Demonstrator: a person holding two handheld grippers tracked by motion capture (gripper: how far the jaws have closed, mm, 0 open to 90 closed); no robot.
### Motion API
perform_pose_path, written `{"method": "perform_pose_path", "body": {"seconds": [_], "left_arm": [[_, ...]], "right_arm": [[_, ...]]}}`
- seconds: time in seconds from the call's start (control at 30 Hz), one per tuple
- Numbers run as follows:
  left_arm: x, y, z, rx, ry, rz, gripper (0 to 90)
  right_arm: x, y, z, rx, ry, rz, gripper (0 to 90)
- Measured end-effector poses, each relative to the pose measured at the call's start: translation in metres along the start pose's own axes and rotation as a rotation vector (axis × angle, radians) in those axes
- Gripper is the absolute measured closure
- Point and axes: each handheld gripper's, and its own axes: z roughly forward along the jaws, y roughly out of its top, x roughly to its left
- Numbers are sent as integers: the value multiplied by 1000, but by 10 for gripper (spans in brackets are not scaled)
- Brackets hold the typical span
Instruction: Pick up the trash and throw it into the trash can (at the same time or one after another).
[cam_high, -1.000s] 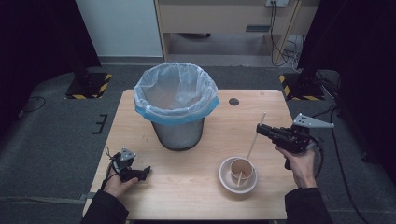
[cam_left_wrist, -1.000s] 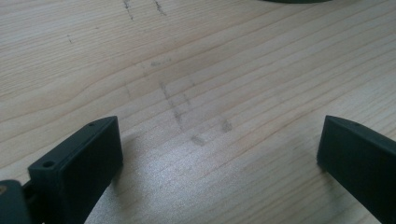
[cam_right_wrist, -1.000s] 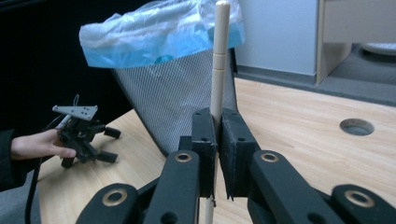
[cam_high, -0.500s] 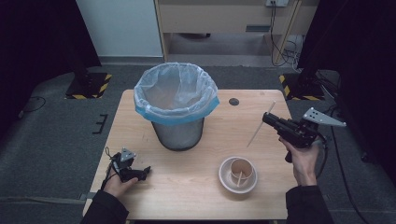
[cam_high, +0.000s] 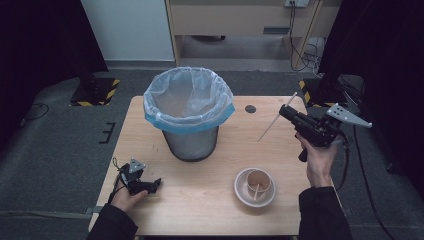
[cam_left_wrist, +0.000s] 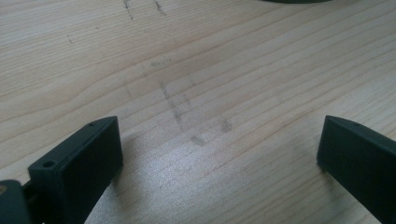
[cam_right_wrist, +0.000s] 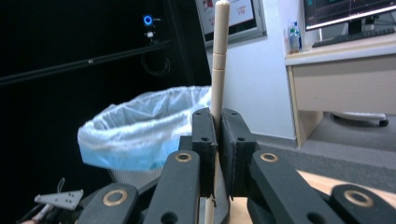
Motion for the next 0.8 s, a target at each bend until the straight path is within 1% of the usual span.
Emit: {"method": "perform_pose_path", "body": {"seconds": [0.03, 0.07, 0.1, 0.17, 0.23, 0.3, 0.4, 0.43, 0.5, 0.53, 0.6, 0.67, 0.8], "left_arm": [[0, 0, 0, 0, 0, 0, 0], [0, 0, 0, 0, 0, 0, 0], [0, 0, 0, 0, 0, 0, 0], [0, 0, 0, 0, 0, 0, 0], [0, 0, 0, 0, 0, 0, 0], [0, 0, 0, 0, 0, 0, 0], [0, 0, 0, 0, 0, 0, 0], [0, 0, 0, 0, 0, 0, 0], [0, 0, 0, 0, 0, 0, 0], [0, 0, 0, 0, 0, 0, 0], [0, 0, 0, 0, 0, 0, 0], [0, 0, 0, 0, 0, -1, 0], [0, 0, 0, 0, -1, 0, 0]], "right_arm": [[2, 5, 1, -11, 1, -6, 852], [2, 5, 1, -11, 1, -6, 852], [4, 12, 2, -26, 2, -11, 851], [5, 15, 3, -33, 1, -14, 852], [8, 25, 4, -58, 0, -22, 851], [10, 29, 5, -71, 0, -24, 851], [11, 34, 7, -79, -2, -27, 852], [14, 39, 9, -91, -1, -34, 852], [15, 40, 10, -93, 1, -35, 851], [17, 44, 12, -100, 2, -41, 851], [18, 46, 13, -103, 3, -41, 852], [22, 52, 18, -120, 12, -43, 851], [27, 60, 25, -129, 17, -52, 852]]}}
